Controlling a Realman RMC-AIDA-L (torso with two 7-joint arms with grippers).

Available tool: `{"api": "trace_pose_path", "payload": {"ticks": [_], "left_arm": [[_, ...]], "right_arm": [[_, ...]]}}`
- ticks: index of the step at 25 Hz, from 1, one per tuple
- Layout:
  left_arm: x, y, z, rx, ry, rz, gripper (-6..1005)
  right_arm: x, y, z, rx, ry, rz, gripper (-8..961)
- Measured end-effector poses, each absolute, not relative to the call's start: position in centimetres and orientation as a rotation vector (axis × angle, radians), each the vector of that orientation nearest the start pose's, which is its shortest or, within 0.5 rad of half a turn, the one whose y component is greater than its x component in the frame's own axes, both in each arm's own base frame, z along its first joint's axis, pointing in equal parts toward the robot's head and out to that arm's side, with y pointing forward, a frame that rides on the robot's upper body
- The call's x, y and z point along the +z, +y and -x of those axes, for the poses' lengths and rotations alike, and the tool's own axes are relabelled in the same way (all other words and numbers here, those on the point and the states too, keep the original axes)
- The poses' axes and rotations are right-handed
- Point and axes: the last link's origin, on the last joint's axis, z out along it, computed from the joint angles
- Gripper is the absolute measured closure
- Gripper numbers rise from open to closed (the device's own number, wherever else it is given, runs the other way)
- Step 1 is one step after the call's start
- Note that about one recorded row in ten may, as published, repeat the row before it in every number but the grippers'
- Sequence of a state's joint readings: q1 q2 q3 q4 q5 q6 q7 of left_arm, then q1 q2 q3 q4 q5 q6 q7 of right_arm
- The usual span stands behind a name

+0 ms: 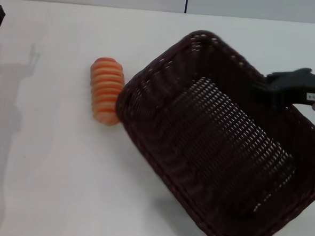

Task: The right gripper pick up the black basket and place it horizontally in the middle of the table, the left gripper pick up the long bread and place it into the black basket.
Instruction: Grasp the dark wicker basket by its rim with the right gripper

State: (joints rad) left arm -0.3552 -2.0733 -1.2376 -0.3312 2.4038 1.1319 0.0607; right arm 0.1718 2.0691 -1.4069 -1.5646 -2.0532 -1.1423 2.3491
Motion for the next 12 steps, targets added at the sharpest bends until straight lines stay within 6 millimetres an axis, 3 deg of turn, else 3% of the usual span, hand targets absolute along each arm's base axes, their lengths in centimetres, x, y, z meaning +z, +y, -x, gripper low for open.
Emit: {"api": "trace_pose_path", "payload": {"ticks": [12], "left_arm": [[2.8,33.5,33.7,-0.638,-0.491,1.321,152]], "right_arm": [[-0.1,35.7,-14.5,0.013,0.531,2.769,763]]}}
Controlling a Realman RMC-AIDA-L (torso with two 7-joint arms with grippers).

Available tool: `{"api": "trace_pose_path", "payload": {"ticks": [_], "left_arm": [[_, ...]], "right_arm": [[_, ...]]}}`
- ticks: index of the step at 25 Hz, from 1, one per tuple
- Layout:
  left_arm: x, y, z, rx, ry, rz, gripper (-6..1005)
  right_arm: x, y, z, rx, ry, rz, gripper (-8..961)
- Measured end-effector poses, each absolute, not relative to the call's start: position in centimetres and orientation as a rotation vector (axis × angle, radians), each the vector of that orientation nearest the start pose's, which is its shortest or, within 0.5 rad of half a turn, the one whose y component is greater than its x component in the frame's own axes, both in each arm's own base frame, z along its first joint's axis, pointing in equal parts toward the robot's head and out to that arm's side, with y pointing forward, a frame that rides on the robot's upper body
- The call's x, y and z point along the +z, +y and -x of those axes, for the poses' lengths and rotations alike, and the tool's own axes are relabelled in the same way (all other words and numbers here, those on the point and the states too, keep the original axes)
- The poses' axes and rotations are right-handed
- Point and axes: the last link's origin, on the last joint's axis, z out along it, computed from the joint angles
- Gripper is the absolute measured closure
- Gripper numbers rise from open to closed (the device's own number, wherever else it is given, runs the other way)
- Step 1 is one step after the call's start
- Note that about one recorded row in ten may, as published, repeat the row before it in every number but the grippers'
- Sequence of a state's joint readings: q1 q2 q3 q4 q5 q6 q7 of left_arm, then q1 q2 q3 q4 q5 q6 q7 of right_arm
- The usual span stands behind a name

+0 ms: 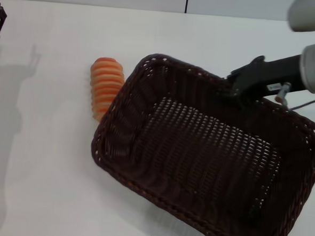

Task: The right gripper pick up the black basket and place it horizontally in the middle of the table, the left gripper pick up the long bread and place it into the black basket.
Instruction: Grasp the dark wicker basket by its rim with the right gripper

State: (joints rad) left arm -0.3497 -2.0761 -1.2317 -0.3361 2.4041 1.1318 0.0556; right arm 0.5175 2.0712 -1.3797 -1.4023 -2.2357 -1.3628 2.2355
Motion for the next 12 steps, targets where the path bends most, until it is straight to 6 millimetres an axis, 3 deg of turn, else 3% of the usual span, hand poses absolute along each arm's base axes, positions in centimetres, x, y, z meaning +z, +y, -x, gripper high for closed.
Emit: {"api": "trace_pose_path", "payload": {"ticks": [12], "left_arm": [[2.5,33.8,33.2,-0.647,-0.484,1.335,152]], "right_arm": [[-2.0,35.9,-11.6,-0.079,0.191,2.851,772]]}}
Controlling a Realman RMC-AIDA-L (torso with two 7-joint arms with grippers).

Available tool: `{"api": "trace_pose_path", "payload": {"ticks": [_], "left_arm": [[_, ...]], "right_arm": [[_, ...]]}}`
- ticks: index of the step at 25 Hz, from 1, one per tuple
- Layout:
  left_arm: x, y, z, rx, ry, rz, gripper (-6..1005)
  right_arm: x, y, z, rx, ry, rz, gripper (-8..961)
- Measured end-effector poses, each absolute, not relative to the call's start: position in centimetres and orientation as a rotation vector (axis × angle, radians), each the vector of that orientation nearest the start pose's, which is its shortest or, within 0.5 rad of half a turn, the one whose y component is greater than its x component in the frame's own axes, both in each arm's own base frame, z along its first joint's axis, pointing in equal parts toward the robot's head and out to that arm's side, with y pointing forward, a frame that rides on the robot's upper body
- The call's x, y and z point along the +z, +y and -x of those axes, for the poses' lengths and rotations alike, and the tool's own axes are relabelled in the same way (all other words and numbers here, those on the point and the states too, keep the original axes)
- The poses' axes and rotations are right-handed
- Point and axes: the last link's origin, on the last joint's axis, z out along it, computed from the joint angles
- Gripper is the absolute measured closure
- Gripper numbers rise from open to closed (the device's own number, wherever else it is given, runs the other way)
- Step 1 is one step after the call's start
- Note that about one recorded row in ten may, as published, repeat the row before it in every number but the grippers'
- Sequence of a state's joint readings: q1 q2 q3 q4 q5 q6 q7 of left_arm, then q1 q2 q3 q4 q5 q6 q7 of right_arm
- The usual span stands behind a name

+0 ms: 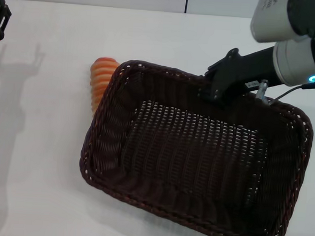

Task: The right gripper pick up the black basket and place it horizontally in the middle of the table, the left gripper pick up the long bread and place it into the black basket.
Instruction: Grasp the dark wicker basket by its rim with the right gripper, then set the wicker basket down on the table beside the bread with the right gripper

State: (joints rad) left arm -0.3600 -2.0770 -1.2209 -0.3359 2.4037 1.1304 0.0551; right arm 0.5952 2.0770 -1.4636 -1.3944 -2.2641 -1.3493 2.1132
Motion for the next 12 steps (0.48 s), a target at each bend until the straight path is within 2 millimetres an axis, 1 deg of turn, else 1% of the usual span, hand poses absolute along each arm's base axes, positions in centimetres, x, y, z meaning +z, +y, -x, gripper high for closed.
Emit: {"api": "trace_pose_path", "payload": {"ticks": [12], "left_arm": [[2.5,34.1,33.0,-0.653,-0.48,1.337,153]], "right_arm": [[-3.5,35.6,-10.3,-0.091,-0.009,2.907,773]]}}
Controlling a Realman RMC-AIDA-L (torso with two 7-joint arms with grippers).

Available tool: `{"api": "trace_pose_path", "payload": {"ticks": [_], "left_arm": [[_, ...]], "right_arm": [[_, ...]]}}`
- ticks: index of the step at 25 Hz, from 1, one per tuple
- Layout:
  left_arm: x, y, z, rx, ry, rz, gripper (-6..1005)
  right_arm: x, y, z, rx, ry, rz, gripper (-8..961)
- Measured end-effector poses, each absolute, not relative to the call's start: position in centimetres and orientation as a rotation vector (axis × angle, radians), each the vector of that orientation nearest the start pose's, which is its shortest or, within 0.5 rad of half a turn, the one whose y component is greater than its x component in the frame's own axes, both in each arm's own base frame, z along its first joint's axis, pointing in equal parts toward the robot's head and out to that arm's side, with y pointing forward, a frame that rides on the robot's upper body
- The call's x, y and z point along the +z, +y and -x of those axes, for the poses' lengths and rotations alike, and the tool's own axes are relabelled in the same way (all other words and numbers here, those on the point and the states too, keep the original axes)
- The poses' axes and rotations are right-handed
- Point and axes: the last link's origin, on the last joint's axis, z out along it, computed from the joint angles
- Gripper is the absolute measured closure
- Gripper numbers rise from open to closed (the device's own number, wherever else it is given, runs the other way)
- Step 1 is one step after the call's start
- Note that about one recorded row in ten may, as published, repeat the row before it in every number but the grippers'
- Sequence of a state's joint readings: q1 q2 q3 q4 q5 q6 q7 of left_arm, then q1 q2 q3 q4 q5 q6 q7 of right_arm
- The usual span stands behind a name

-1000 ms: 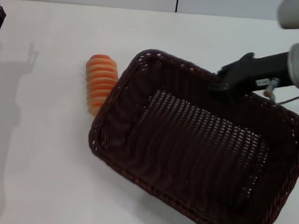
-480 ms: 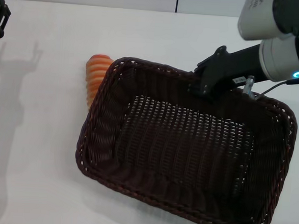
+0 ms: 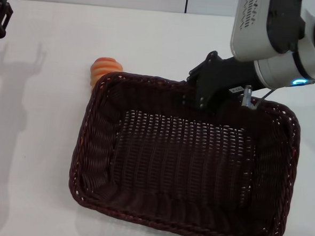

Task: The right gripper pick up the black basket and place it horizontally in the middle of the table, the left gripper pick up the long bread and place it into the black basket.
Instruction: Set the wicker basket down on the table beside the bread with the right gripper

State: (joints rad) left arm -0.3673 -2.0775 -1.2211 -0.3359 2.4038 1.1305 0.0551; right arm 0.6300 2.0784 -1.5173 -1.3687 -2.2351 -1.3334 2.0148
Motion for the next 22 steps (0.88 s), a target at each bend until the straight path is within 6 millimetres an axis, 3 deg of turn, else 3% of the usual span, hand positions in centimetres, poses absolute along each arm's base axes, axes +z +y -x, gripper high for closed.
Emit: {"api": "trace_pose_path", "payload": {"ticks": [10,18,22], "left_arm": [[2.4,34.1,32.9,-0.672,-0.501,1.337,153],[2.4,34.4,32.7,-0.675,-0.499,1.342,153],[2.3,34.7,32.6,-0.672,-0.503,1.35,153]], "right_arm": [[-5.6,35.8,-10.3,-0.127,-0.094,2.951,773],[-5.3,36.4,-10.7,-0.075,-0.105,2.867,772],[-5.0,36.8,-10.5,-0.041,-0.125,2.814,635]]}}
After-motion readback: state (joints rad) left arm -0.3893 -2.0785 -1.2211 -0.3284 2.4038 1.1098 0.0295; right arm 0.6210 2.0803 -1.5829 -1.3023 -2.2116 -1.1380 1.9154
